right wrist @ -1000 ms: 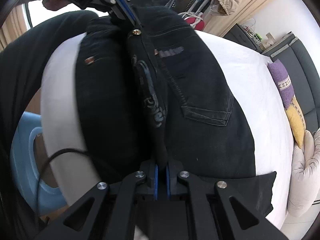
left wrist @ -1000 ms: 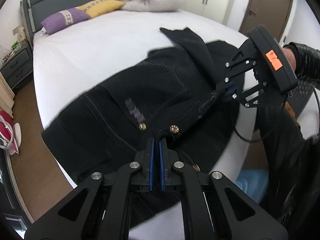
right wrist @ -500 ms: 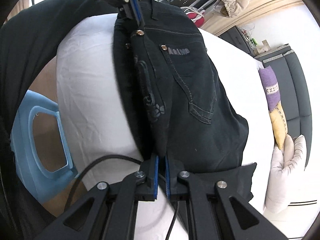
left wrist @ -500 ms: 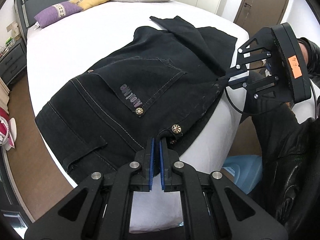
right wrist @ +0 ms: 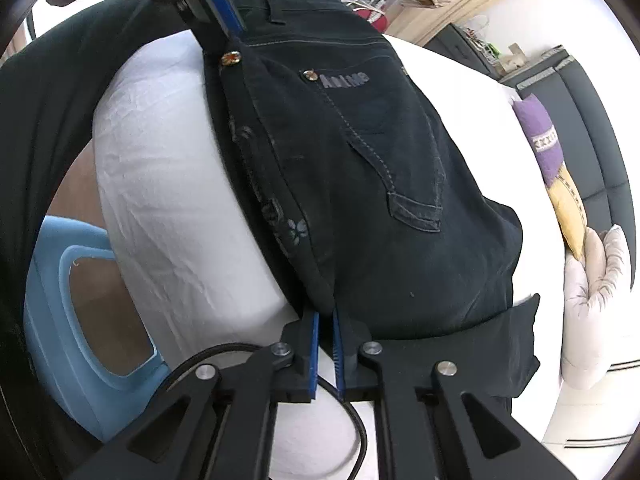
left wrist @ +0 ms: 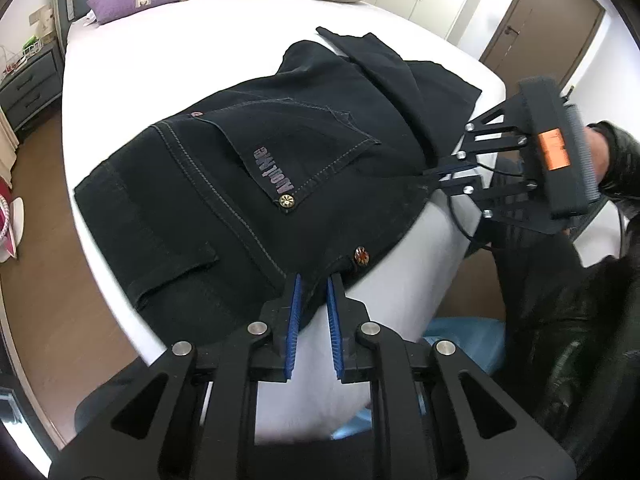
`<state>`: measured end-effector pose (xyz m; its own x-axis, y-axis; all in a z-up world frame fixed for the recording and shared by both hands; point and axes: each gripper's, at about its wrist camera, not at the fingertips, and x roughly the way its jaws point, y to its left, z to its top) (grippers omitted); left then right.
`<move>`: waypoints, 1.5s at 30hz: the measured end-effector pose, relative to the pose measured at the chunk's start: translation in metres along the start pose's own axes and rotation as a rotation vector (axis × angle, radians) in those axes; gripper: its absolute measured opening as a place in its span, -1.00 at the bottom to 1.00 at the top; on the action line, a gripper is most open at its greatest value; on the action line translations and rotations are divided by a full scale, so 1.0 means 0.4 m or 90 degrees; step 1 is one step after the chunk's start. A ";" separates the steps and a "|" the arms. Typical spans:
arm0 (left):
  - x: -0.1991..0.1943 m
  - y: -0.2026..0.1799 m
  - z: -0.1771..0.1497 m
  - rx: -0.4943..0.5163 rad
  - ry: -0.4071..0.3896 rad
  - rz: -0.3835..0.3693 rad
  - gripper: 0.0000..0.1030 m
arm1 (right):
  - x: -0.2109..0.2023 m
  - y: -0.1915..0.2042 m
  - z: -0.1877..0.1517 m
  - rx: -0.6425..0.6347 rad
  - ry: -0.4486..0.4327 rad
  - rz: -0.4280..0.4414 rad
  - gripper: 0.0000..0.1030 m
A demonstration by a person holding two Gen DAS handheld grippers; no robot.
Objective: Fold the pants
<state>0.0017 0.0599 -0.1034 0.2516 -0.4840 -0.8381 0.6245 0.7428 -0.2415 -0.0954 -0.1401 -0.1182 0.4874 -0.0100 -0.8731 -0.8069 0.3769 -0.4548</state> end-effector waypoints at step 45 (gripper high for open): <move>0.288 0.126 0.239 -0.343 -0.048 -0.042 -0.76 | 0.240 -0.869 -0.255 0.902 0.002 0.025 0.39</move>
<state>0.1328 -0.0025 -0.1655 0.2898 -0.5544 -0.7801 0.1781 0.8321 -0.5252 0.1979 -0.3663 -0.0620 0.4709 0.0211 -0.8819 0.1934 0.9729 0.1266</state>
